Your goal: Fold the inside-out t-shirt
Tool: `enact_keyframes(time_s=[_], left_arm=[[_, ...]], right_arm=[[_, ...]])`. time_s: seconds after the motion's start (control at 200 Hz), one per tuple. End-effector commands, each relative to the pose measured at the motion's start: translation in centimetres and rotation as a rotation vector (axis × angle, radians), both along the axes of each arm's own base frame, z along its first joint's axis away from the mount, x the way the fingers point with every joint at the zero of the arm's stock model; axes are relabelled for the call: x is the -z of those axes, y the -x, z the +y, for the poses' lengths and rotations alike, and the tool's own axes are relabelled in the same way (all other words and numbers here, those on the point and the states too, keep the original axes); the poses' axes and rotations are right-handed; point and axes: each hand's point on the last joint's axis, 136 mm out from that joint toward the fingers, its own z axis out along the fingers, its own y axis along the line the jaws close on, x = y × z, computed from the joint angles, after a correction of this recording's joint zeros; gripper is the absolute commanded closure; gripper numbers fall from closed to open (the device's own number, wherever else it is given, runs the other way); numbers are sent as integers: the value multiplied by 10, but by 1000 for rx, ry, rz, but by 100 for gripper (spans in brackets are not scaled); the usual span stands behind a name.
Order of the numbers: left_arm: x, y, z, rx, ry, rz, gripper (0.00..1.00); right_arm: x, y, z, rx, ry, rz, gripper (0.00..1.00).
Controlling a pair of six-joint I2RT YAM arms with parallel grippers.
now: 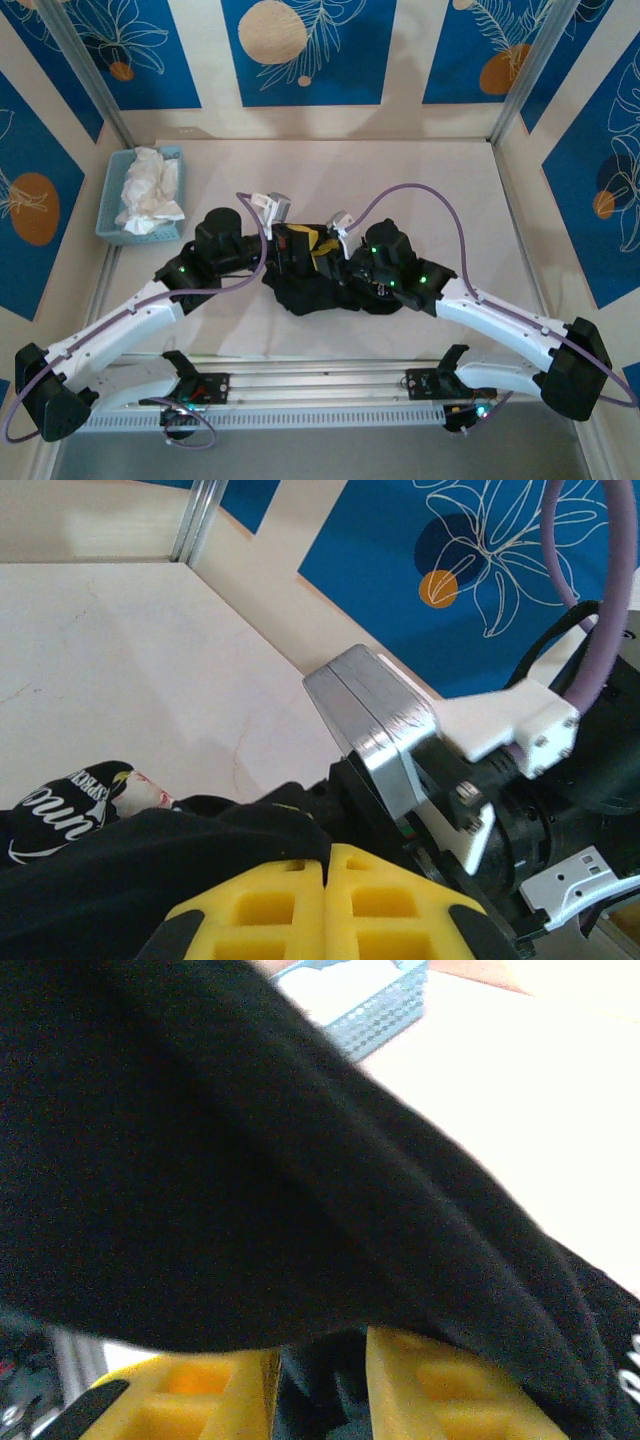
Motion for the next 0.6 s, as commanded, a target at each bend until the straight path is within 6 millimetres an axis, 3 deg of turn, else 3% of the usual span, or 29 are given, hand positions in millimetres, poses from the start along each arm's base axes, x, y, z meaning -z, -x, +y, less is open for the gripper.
enact_keyframes(time_s=[0.0, 0.175, 0.42, 0.475, 0.595], left_arm=[[-25, 7, 2, 15, 45, -43, 100], [-23, 7, 0, 25, 47, -37, 100], [-20, 6, -3, 31, 52, -28, 100], [-20, 7, -3, 32, 54, -27, 100], [-18, 0, 5, -25, 31, -35, 100]], right_arm=[[2, -21, -16, 130, 9, -29, 68], [-1, -31, -19, 158, -11, -31, 63], [-20, -22, 8, 7, -102, -62, 61], [-21, -25, 10, 4, -100, -66, 69], [-20, -19, 7, -54, -84, -61, 100]])
